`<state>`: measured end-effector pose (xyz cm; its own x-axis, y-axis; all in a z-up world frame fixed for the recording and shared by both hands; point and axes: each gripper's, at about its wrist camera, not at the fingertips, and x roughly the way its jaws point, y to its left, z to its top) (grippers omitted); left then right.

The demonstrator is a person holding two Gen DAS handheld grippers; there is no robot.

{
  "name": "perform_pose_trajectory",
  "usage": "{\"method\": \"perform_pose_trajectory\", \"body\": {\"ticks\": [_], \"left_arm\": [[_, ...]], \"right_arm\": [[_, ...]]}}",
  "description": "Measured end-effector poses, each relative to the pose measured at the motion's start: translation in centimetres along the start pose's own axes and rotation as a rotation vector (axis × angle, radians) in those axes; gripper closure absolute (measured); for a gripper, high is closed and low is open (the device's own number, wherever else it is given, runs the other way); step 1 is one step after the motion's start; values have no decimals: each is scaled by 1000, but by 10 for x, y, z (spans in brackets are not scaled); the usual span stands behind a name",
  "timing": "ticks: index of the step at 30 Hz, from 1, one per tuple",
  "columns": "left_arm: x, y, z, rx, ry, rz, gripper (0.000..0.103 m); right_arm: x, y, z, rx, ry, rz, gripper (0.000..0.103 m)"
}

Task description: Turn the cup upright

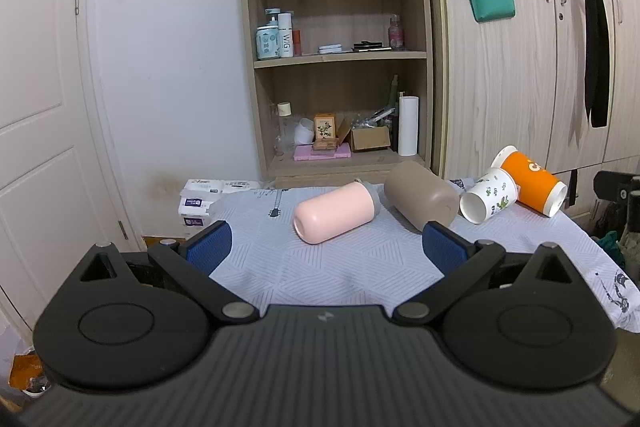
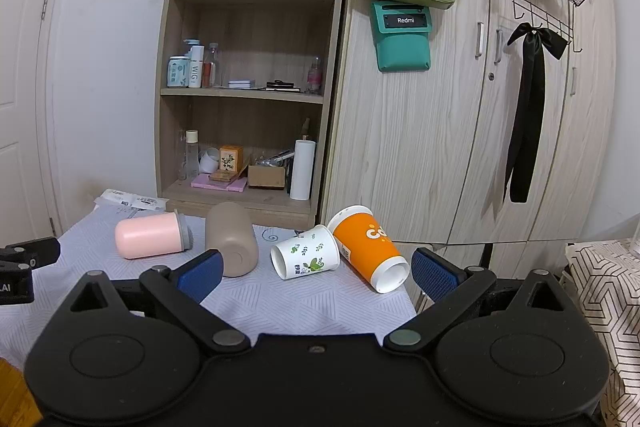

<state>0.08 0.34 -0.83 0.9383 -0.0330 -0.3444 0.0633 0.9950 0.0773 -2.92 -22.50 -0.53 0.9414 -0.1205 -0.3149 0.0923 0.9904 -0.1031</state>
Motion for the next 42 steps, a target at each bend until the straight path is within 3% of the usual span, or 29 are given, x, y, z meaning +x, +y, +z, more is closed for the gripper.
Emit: {"method": "perform_pose_trajectory", "body": {"ticks": [30, 36, 42], "left_arm": [[3, 2, -4, 9, -4, -30, 0], [6, 1, 15, 62, -54, -33, 0], [13, 0, 32, 89, -42, -5, 0]], "right_arm": [[5, -1, -5, 11, 12, -16, 1], [5, 1, 5, -9, -38, 16, 1], [11, 1, 12, -12, -31, -2, 1]]}}
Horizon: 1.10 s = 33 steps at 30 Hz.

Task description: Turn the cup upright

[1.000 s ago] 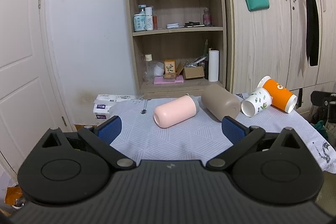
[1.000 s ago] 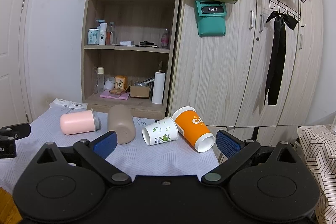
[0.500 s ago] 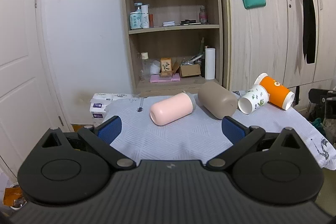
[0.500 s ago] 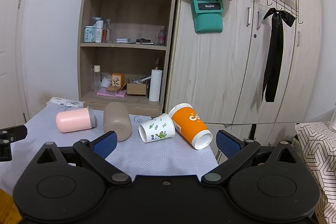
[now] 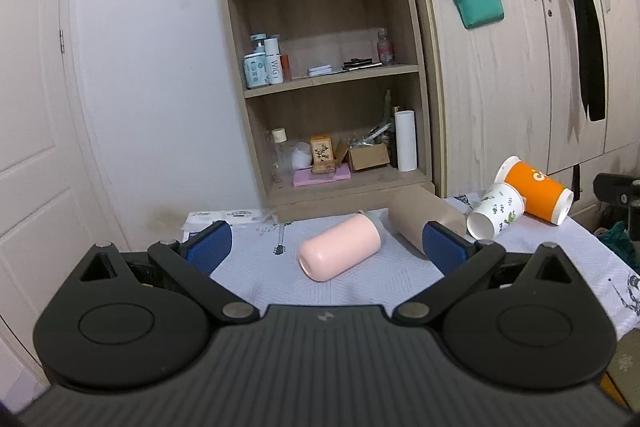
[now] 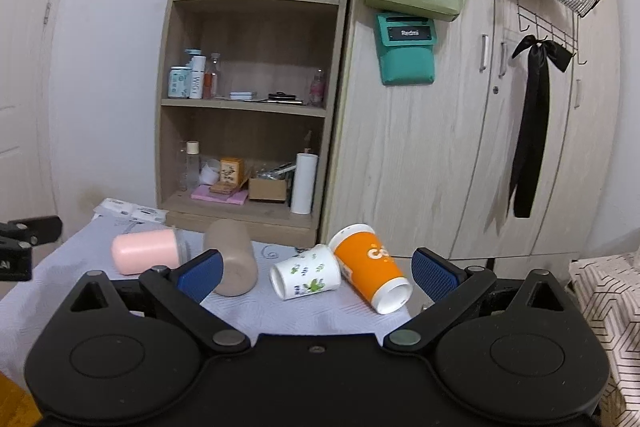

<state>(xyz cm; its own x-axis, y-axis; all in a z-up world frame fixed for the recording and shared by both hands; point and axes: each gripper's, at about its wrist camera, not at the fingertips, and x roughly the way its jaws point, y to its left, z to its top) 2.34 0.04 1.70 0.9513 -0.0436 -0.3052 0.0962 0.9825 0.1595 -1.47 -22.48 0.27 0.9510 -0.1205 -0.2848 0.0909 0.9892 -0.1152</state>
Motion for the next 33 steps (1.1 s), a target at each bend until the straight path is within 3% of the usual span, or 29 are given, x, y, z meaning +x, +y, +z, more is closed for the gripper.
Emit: {"method": "perform_pose_trajectory", "body": {"ticks": [6, 26, 28, 33], "left_arm": [[6, 5, 2, -34, 44, -18, 0], [9, 8, 0, -46, 71, -17, 0], [14, 12, -1, -67, 79, -33, 0], [38, 18, -8, -157, 127, -100, 0]], "right_arm": [[6, -4, 4, 4, 16, -17, 1], [11, 0, 2, -23, 28, -3, 0], [12, 2, 0, -35, 20, 32, 0], [31, 7, -2, -78, 13, 266, 0]]}}
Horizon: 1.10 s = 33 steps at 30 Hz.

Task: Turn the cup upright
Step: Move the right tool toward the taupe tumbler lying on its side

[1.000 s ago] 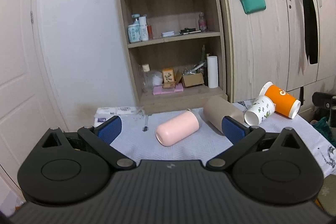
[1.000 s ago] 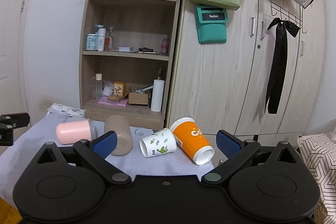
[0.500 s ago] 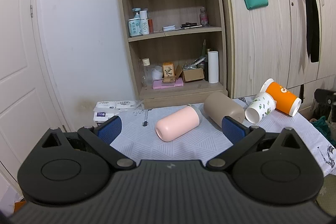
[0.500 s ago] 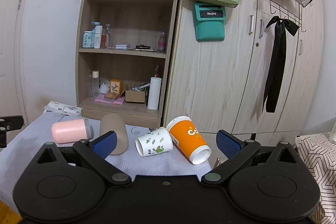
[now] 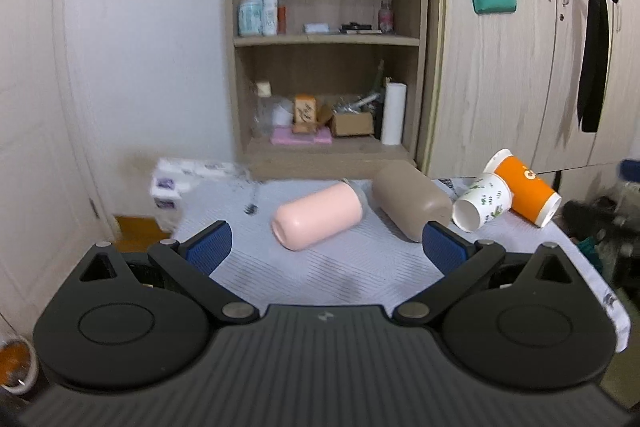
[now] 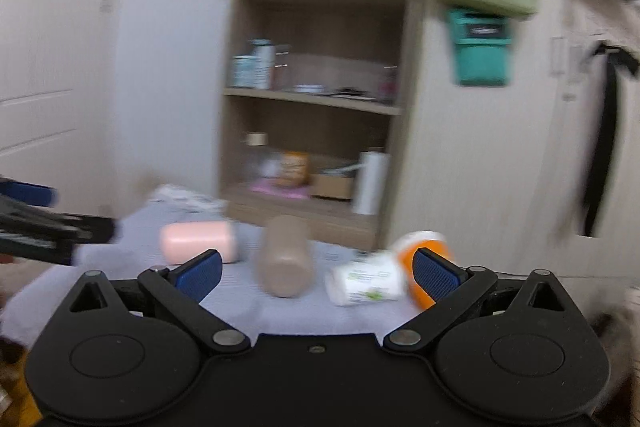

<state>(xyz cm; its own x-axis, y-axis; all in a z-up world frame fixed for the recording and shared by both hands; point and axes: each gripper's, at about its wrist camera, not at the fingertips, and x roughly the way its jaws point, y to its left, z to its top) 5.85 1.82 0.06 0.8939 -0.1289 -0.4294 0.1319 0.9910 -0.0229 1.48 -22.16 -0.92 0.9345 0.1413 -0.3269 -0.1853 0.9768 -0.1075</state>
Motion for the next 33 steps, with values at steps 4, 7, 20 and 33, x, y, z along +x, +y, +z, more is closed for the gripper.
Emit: {"method": "perform_pose_trajectory", "body": {"ticks": [4, 7, 20, 33], "left_arm": [[27, 7, -5, -58, 41, -21, 0], [50, 16, -10, -108, 94, -43, 0], [125, 35, -25, -328, 197, -152, 0], [147, 41, -34, -341, 230, -157, 0]], "right_arm": [[32, 5, 0, -64, 39, 106, 0], [58, 12, -1, -112, 79, 154, 0], [169, 32, -12, -240, 190, 161, 2], [227, 34, -20, -307, 298, 83, 20]]}}
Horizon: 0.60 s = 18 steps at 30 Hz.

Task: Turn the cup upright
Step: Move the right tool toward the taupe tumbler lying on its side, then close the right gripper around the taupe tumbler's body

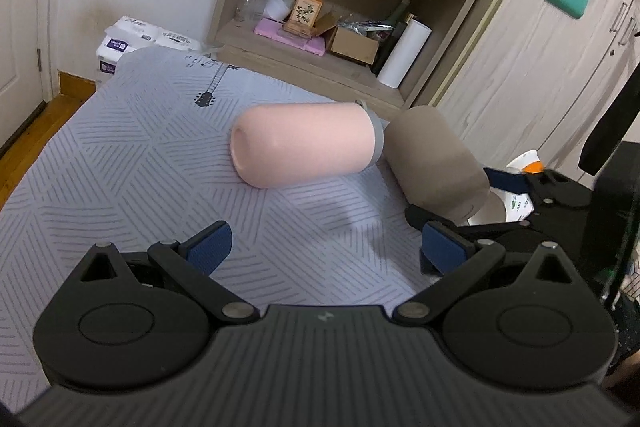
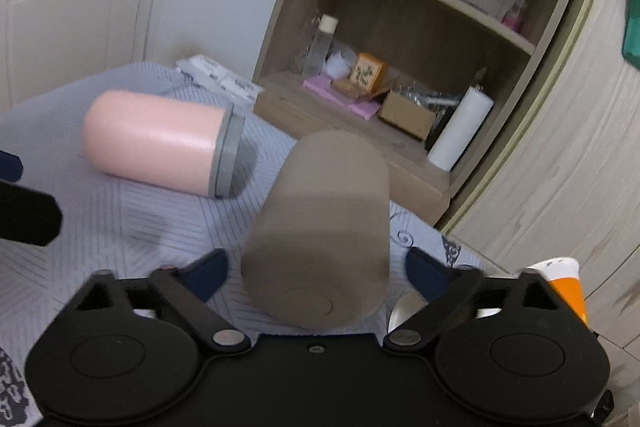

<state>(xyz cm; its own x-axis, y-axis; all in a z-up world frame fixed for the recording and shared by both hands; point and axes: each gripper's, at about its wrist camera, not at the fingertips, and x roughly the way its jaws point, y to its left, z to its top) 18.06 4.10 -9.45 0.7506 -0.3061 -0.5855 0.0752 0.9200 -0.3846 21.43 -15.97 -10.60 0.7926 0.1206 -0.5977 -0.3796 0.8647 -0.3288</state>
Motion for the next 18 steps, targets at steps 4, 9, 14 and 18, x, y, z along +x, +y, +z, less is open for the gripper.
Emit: {"method": "perform_pose_trajectory", "body": {"ticks": [4, 9, 14, 18], "left_arm": [[2, -2, -3, 12, 7, 6, 0], [-3, -6, -7, 29, -1, 10, 0], [-16, -10, -8, 21, 2, -42, 0], [-21, -13, -14, 7, 37, -98, 0]], "right_arm": [[-1, 1, 1, -8, 20, -3, 20], [-13, 0, 0, 46, 22, 23, 20], [-35, 1, -7, 115, 21, 67, 20], [-55, 3, -19, 182, 37, 111, 20]]}}
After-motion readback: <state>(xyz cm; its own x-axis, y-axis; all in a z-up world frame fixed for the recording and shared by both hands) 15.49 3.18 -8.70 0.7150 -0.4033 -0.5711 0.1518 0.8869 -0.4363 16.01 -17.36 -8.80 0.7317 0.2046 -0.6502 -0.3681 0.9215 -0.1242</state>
